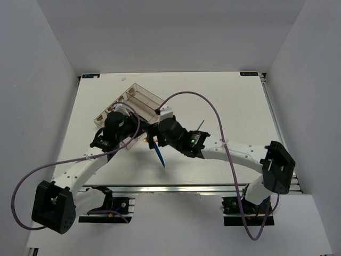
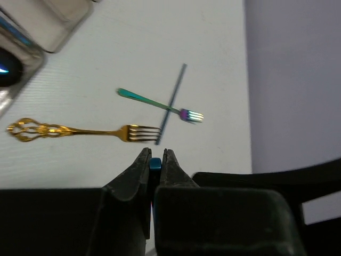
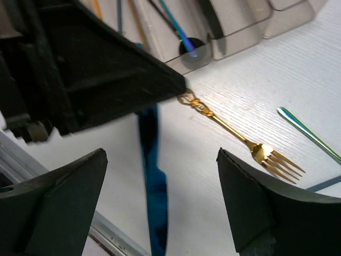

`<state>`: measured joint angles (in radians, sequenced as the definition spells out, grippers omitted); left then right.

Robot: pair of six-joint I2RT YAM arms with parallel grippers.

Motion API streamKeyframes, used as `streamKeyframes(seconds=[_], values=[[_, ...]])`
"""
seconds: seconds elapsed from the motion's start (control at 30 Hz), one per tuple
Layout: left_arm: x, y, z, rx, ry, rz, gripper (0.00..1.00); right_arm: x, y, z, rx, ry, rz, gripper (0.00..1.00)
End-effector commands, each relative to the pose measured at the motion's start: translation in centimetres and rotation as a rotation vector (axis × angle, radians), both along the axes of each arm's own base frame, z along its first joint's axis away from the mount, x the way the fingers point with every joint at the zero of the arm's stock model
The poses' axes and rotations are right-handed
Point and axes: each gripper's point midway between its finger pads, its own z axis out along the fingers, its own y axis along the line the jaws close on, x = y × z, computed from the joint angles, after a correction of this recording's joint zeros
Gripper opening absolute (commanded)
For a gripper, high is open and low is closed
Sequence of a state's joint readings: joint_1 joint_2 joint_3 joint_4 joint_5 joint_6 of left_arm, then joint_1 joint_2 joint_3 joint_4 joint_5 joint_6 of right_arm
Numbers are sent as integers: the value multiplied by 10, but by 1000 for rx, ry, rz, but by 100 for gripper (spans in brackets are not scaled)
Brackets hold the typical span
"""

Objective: Sort the eating utensils into containers

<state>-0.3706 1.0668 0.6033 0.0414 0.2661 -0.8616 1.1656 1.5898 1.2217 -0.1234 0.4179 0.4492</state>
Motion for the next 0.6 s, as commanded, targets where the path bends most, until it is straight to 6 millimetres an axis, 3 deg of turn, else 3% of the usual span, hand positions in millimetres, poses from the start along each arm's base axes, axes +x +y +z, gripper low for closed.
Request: streamKeyframes(seconds=[0.0, 0.03, 0.07, 0.1, 0.2, 0.23, 0.27, 0.33, 0.37, 0.47, 0.57], values=[[32, 25, 17, 126, -17, 155, 0, 24, -36, 32, 108, 4, -108, 89], [41, 34, 7, 175, 19, 207, 0, 31, -49, 33, 133, 19, -137, 89], [50, 42, 10, 179, 22, 237, 0, 30, -62, 20, 119, 31, -150, 89], [57, 46, 13, 177, 24, 256, 0, 29, -74, 37, 162, 11, -159, 89], [95, 77, 29, 145, 27, 397, 0, 30, -105, 46, 184, -20, -199, 89], [106, 95, 30, 136, 32, 450, 0, 29, -112, 44, 172, -24, -206, 89], [116, 100, 23, 128, 54, 464, 0, 27, -120, 47, 178, -33, -211, 89], [139, 115, 37, 85, 30, 519, 0, 26, -130, 46, 169, -41, -221, 89], [150, 121, 25, 99, 56, 547, 0, 25, -133, 45, 163, -44, -222, 89], [182, 133, 21, 83, 67, 601, 0, 21, -142, 42, 149, -48, -214, 89], [210, 135, 30, 48, 44, 621, 0, 19, -148, 38, 145, -50, -213, 89]])
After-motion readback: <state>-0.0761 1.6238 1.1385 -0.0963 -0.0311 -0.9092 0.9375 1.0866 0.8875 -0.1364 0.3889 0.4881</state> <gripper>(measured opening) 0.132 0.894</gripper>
